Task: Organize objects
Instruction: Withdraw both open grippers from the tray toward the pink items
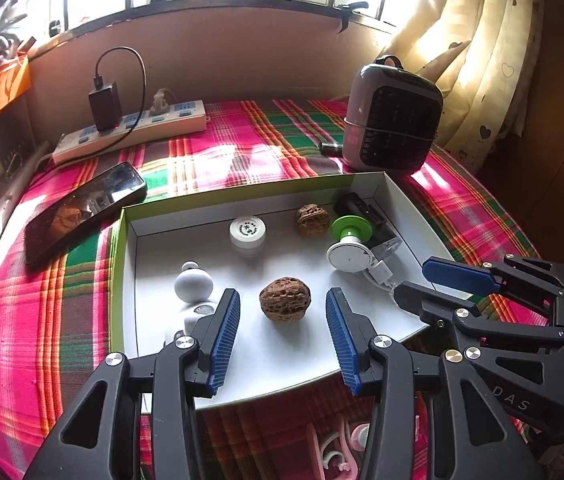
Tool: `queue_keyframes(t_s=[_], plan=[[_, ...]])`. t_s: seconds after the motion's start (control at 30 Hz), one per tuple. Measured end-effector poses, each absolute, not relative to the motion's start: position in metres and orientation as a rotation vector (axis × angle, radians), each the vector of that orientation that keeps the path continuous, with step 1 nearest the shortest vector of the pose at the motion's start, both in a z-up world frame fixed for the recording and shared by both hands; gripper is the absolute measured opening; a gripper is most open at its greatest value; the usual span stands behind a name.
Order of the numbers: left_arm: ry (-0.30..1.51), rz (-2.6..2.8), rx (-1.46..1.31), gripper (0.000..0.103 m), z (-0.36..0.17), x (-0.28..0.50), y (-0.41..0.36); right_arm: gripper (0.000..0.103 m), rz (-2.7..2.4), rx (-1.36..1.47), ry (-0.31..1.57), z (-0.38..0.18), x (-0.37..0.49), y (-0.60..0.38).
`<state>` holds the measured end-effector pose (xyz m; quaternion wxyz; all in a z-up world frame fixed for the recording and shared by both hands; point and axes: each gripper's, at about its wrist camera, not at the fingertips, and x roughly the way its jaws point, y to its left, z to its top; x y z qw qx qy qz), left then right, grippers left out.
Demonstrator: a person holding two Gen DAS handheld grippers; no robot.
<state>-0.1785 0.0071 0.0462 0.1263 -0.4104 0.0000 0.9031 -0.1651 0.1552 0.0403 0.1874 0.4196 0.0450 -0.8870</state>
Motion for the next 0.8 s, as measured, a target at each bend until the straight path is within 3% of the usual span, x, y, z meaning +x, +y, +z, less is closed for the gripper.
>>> queue_keyframes(t_s=[0.7,0.8], plan=[[-0.096,2.677,-1.156,0.043,0.053,-0.110,-0.023,0.033,-2.474,1.082,0.134,0.047,-0.109,0.159],[-0.097,2.676,-1.173,0.043,0.048,-0.103,-0.025,0.040,-2.424,1.067,0.151,0.043,-0.101,0.153]])
